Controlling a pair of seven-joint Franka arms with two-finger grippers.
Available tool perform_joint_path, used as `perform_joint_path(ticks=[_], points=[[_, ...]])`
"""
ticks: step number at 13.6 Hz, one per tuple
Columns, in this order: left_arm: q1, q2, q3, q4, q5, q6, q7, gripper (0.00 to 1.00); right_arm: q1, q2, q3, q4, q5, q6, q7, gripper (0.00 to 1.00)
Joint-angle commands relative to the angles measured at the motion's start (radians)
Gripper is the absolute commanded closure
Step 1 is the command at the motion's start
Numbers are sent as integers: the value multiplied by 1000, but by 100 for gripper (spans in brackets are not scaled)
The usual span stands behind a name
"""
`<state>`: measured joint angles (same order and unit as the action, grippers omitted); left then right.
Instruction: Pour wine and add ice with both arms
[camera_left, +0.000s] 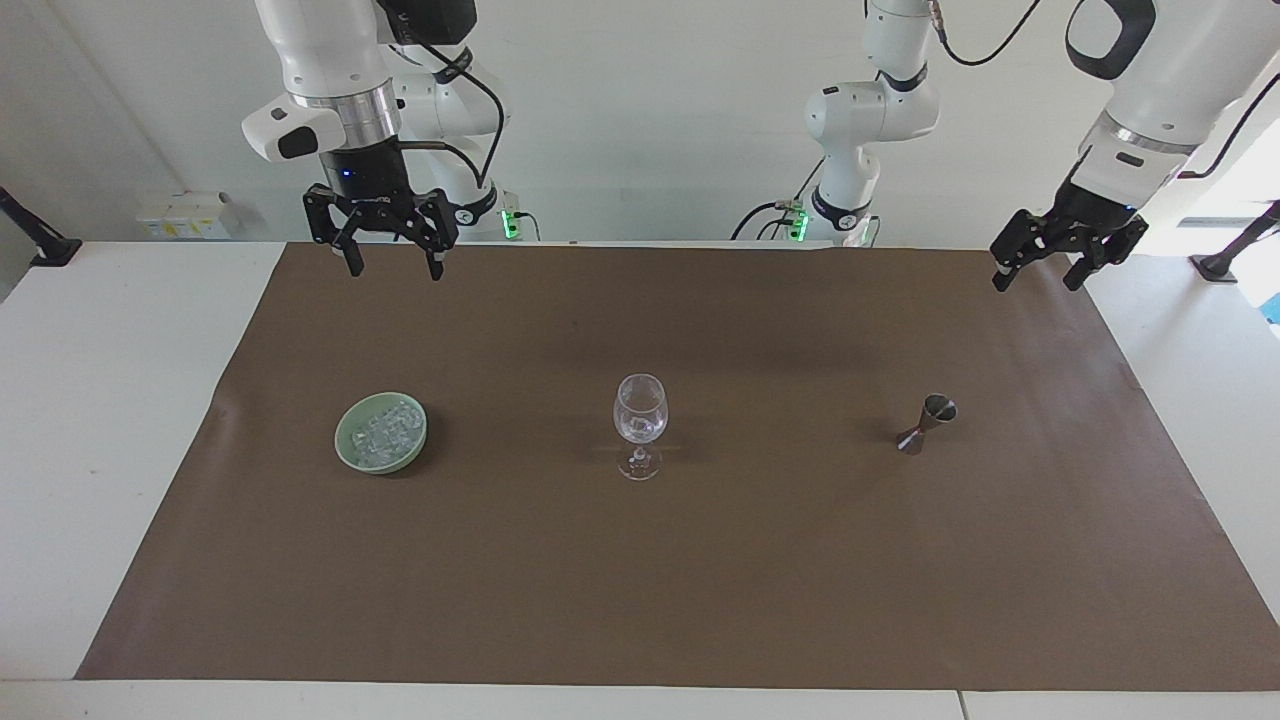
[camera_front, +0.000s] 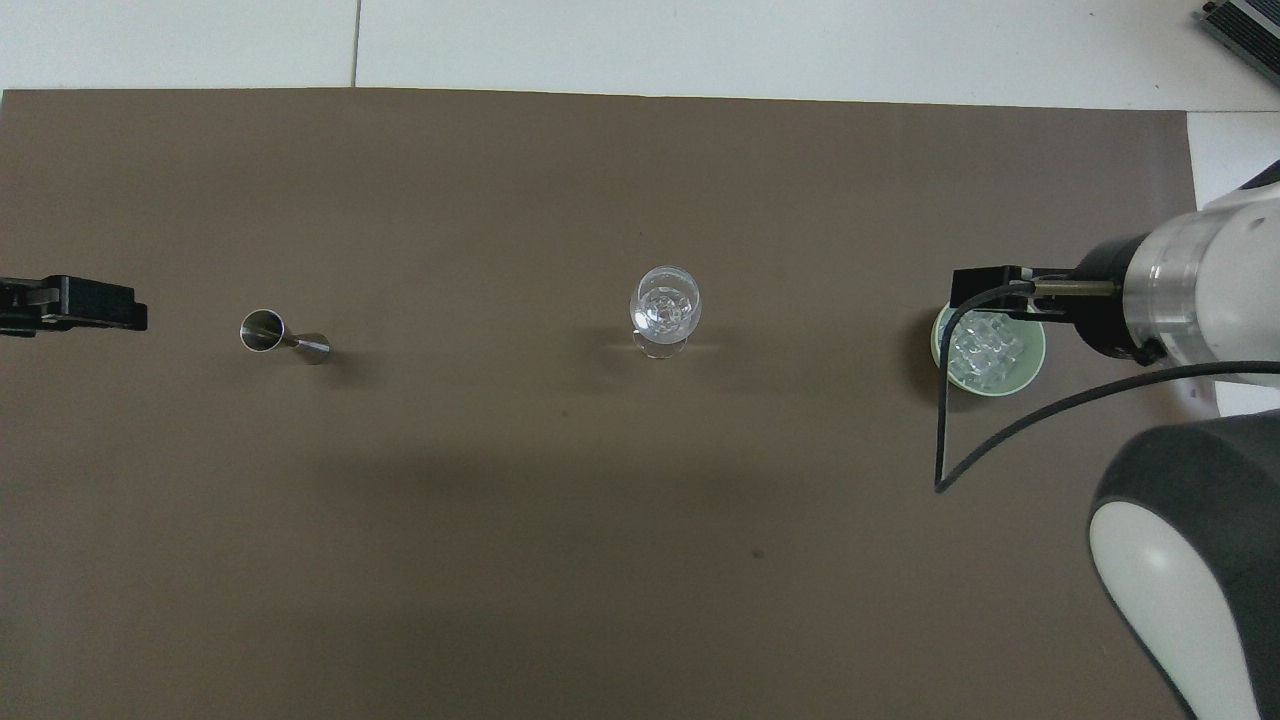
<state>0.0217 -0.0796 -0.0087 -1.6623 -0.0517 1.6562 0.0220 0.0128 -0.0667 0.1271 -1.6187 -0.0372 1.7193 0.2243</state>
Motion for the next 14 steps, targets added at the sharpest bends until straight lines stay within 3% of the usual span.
perform_joint_path(ticks=[1, 3, 5, 8, 14], points=[[-2, -3, -1, 35, 41, -116, 24, 0, -14, 42, 14, 59, -21, -44, -23, 0], [3, 1, -13, 82, 46, -168, 36, 0, -16, 42, 12, 59, -23, -81, -37, 0], [4, -26, -17, 23, 42, -145, 36, 0, -34, 39, 11, 42, -17, -84, -115, 0], [1, -31, -30, 13, 36, -128, 35, 0, -34, -5, 12, -44, 0, -79, -140, 0], [-9, -40, -33, 16, 36, -140, 29, 0, -33, -5, 12, -43, 0, -81, -140, 0]])
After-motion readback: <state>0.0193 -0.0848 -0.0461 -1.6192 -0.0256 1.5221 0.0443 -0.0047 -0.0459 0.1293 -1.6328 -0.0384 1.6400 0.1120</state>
